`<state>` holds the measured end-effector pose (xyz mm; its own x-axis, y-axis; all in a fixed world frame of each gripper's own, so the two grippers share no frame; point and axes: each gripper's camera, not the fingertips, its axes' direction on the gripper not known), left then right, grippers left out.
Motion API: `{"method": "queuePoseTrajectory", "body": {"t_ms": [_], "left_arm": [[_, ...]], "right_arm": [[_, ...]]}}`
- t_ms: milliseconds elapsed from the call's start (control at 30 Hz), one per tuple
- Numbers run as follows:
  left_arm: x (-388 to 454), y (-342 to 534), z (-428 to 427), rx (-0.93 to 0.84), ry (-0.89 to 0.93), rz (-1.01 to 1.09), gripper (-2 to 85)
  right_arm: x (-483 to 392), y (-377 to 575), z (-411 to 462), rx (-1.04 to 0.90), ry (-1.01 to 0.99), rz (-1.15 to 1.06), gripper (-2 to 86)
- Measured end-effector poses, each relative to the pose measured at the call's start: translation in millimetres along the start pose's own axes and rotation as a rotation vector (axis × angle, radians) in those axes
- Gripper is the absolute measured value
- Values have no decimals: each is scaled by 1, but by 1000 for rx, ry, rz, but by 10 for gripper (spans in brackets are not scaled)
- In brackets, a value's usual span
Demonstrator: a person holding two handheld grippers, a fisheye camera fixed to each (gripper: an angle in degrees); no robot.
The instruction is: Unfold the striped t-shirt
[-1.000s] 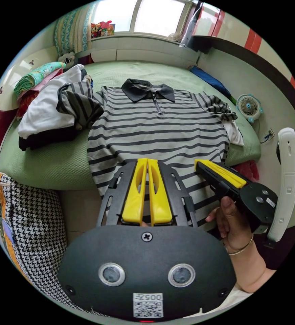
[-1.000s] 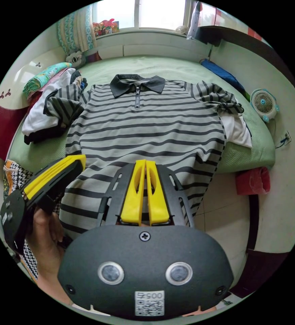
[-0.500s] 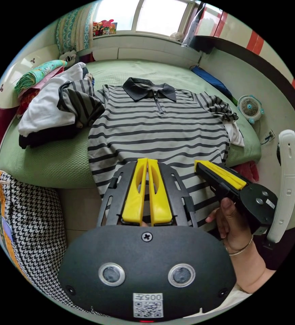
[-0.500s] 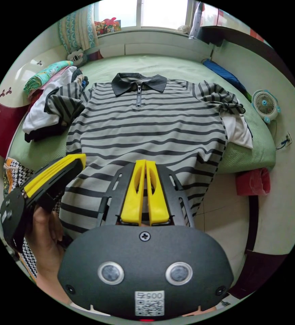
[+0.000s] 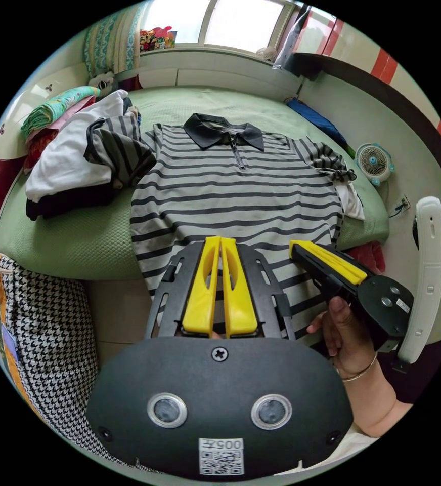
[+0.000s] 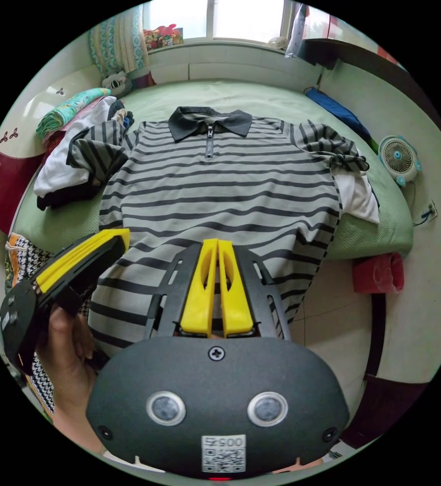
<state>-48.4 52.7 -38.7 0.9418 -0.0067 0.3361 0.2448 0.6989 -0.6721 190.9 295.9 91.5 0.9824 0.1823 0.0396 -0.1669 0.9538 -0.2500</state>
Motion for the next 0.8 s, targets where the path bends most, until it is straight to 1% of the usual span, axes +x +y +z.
{"method": "queuePoseTrajectory", "body": {"t_ms": [800], "left_arm": [[-1, -4, 6, 4, 14, -9, -7]], "right_arm": [[6, 5, 3, -3, -11, 0, -13]]}}
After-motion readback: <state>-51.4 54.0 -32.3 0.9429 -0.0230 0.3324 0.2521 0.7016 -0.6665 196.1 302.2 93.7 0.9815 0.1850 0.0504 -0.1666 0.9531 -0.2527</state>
